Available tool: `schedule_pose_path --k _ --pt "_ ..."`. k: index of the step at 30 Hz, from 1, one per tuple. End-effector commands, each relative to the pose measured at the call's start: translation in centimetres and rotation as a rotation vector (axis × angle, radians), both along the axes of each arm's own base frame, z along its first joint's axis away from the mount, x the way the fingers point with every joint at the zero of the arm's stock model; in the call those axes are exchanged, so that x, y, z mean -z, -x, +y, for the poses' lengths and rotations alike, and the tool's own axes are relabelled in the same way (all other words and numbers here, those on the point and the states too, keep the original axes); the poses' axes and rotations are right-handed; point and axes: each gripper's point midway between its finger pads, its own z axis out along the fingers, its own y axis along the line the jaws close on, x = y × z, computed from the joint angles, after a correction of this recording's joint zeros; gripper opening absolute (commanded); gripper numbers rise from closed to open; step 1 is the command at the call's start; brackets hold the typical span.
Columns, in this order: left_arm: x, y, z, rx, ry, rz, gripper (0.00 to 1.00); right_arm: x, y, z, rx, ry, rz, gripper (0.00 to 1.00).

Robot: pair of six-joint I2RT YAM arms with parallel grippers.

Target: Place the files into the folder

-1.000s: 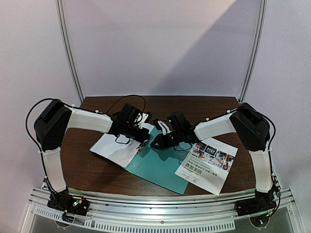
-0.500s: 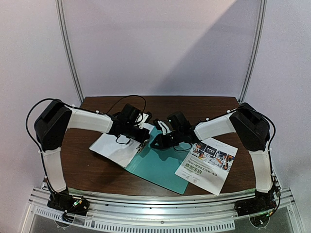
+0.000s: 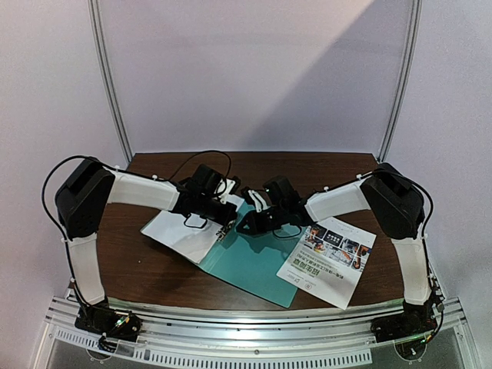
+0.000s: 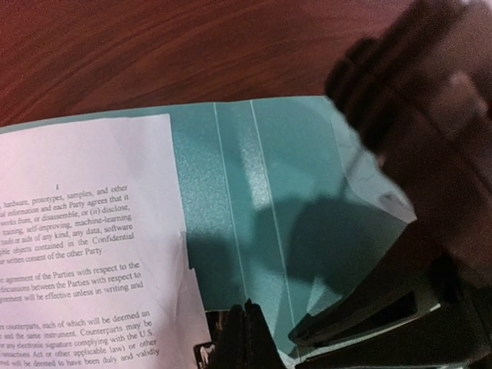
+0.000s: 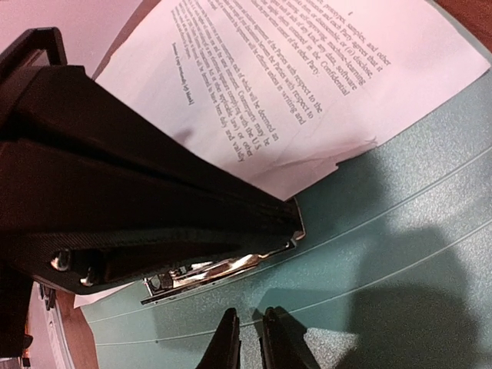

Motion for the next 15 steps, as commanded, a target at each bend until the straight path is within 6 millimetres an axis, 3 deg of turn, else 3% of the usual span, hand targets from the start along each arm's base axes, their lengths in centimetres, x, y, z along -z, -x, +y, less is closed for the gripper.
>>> schedule_pose_path --k 1,4,9,15 --pt "8.6 4.1 7.7 -0.108 -0.297 0.207 0.00 6.4 1.8 -2.3 0.022 0.161 0.127 0.11" --pt "6.9 3.7 7.0 -0.104 -0.221 0.193 0.00 6.9 1.9 -2.4 0.022 0.168 0.131 0.11" --pt "5.8 3.4 6.7 -0.110 -0.162 0.186 0.00 7.7 2.3 -2.8 0.022 0.194 0.159 0.11" --pt "6.9 4.0 5.8 -0.064 -0.146 0.223 0.00 7.9 2.3 -2.8 0.024 0.196 0.163 0.11"
